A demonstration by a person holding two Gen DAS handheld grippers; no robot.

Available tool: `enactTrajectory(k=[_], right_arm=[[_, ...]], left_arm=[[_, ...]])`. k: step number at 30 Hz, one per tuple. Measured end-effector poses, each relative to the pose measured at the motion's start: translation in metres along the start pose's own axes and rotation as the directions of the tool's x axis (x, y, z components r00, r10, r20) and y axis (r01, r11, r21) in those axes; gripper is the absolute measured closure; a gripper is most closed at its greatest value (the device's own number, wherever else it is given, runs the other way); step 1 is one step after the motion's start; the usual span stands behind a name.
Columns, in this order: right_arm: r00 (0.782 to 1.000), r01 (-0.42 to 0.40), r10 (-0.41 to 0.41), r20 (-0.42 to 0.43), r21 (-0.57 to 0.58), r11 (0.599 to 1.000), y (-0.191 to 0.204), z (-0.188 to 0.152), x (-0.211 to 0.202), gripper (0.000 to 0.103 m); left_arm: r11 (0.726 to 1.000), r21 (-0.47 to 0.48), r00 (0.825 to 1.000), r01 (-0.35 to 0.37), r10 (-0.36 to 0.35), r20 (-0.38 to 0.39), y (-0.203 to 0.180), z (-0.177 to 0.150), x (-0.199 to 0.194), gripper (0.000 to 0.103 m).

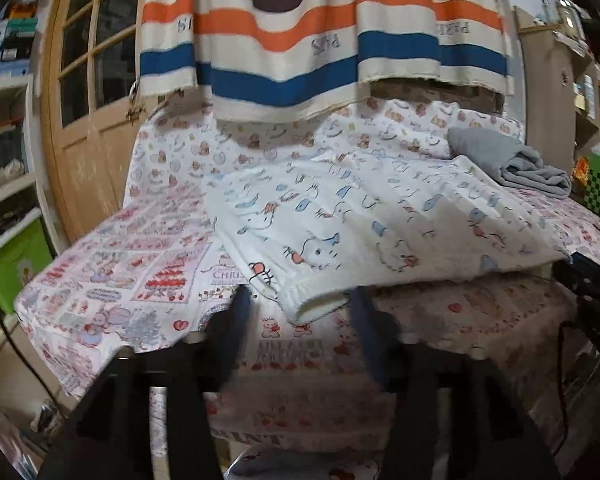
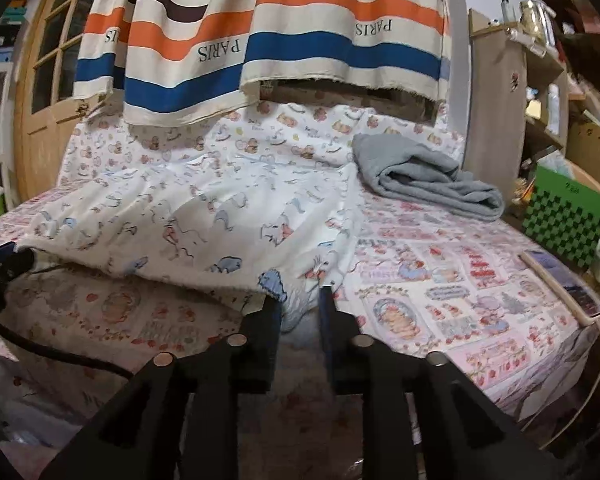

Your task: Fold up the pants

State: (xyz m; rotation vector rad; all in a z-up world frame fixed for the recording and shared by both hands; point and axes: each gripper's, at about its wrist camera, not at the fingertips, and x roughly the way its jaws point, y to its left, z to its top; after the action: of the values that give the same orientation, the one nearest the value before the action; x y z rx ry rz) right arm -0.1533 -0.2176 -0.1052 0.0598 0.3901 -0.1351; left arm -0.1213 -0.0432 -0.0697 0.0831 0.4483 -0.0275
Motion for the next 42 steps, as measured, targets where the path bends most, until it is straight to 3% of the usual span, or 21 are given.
enactTrajectory(k=[4,9,13,15,17,19,23,30,34,38,42], right_arm=[[1.0,-0.013,0.012,0.018,0.017,1.0,-0.004,-0.007,-0.01,0.053],[0.995,-0.057,0.054,0.085,0.033,0.998,-0.001,0.002,-0.024,0.052],[0.975,-0.157,0.157,0.159,-0.014,0.988,0.02,0.023,-0.03,0.052],[0.945,-0.275,0.283,0.166,-0.068,0.959,0.038,0.034,-0.03,0.053],[0.897,-0.399,0.422,0.135,-0.165,0.902,0.065,0.04,-0.029,0.057],[0.865,-0.459,0.49,0.107,-0.229,0.859,0.089,0.041,-0.027,0.062],[0.813,-0.562,0.582,0.009,-0.247,0.789,0.128,0.038,-0.013,0.068],[0.829,-0.54,0.556,-0.057,-0.337,0.771,0.171,0.028,0.006,0.068],[0.851,-0.514,0.514,-0.102,-0.359,0.779,0.18,0.02,0.015,0.068],[0.877,-0.469,0.472,-0.092,-0.383,0.796,0.185,0.019,0.016,0.068],[0.905,-0.411,0.421,-0.069,-0.404,0.817,0.189,0.018,0.016,0.086]], left_arm=[[0.998,0.056,1.0,-0.011,0.009,0.028,-0.008,-0.001,-0.01,0.044],[0.999,0.012,0.997,-0.036,0.035,0.068,0.007,0.015,-0.018,0.04],[0.995,-0.021,0.99,-0.095,0.097,0.103,0.027,0.026,-0.026,0.037],[0.988,-0.031,0.981,-0.152,0.155,0.117,0.038,0.028,-0.031,0.035],[0.979,-0.048,0.972,-0.197,0.201,0.119,0.051,0.027,-0.034,0.034],[0.967,-0.064,0.961,-0.246,0.252,0.111,0.066,0.025,-0.035,0.034],[0.937,-0.118,0.937,-0.328,0.338,0.083,0.098,0.018,-0.034,0.034],[0.921,-0.179,0.93,-0.345,0.361,0.067,0.13,0.008,-0.031,0.034],[0.924,-0.203,0.939,-0.323,0.34,0.055,0.138,0.004,-0.025,0.034],[0.927,-0.228,0.948,-0.299,0.316,0.043,0.143,0.001,-0.019,0.034],[0.931,-0.218,0.95,-0.292,0.308,0.042,0.143,0.0,-0.017,0.034]])
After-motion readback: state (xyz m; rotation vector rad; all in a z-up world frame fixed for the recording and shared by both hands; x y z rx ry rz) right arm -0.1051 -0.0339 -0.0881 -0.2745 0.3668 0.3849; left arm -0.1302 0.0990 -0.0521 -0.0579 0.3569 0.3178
